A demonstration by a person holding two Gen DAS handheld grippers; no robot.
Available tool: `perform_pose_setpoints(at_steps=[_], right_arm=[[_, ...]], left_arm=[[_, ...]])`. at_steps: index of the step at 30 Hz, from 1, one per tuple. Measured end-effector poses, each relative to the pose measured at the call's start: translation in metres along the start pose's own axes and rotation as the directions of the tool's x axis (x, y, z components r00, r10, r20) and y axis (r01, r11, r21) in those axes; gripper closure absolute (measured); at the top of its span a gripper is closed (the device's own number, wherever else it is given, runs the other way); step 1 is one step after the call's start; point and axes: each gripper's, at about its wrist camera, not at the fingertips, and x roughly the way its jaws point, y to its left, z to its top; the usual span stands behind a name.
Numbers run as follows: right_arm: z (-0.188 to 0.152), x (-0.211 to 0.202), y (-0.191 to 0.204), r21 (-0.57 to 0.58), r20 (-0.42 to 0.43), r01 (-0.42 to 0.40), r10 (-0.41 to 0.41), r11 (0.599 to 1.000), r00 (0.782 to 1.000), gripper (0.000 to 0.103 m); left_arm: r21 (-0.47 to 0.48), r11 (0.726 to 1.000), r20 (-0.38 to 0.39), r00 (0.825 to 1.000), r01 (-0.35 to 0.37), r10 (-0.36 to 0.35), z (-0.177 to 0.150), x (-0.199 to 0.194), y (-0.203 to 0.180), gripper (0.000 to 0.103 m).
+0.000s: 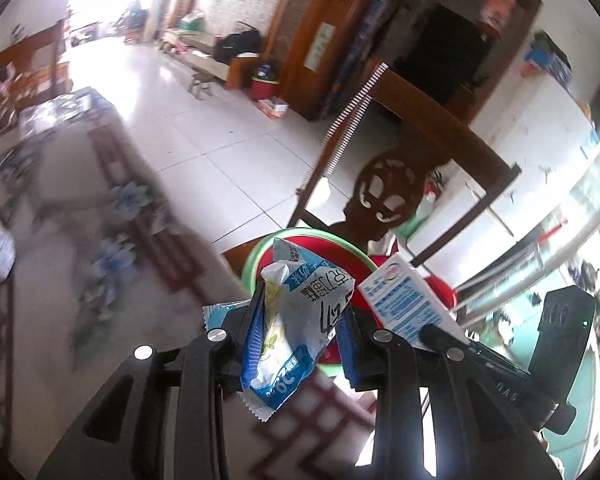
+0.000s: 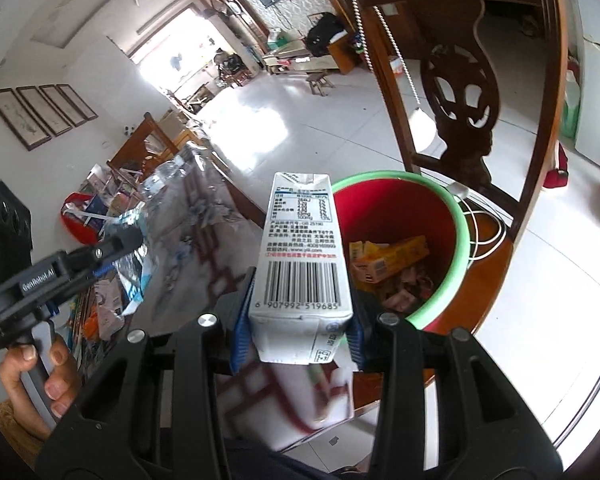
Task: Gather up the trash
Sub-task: 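Open both tools over the red bucket to drop the bag and carton, then grasp the orange snack bag with the left tool while the right reaches the plastic bottle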
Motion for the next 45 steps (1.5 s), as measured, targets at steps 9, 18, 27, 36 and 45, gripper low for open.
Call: perform_pose_setpoints(at_steps=[9, 18, 27, 36, 45], right_arm=[[0.001, 0.013, -0.016, 0.031, -0.005, 0.034, -0.033, 0.999, 0.999, 0.065], [0.007, 0.02, -0.012, 0.03, 0.005, 0.038, -0.039, 0.999, 0.999, 0.064], [0.005, 0.018, 0.009, -0.026, 0.013, 0.055, -0.055, 0.998, 0.998, 0.049], [0.002, 0.014, 0.021, -0.063, 0.008, 0.059, -0.059, 0.996, 0.998, 0.043], [0.003, 0.011, 0.049, -0.143, 0.027, 0.094, -0.091, 0.985, 0.996, 0.04]], left_arm=[[0.057, 0.998, -0.065, 0.997, 0.034, -0.03, 0.005, 0.041, -0.024, 0.073], [0.088, 0.996, -0.053, 0.998, 0.036, -0.031, 0.007, 0.046, -0.032, 0.047], [0.007, 1.0, 0.017, 1.0, -0.006, 0.006, -0.007, 0.02, 0.005, 0.031], [-0.042, 0.932, 0.08, 0.928, -0.361, 0.363, -0.058, -0.066, 0.113, 0.03], [-0.428, 0.684, 0.028, 0.748, -0.59, 0.663, -0.106, -0.186, 0.292, 0.024]])
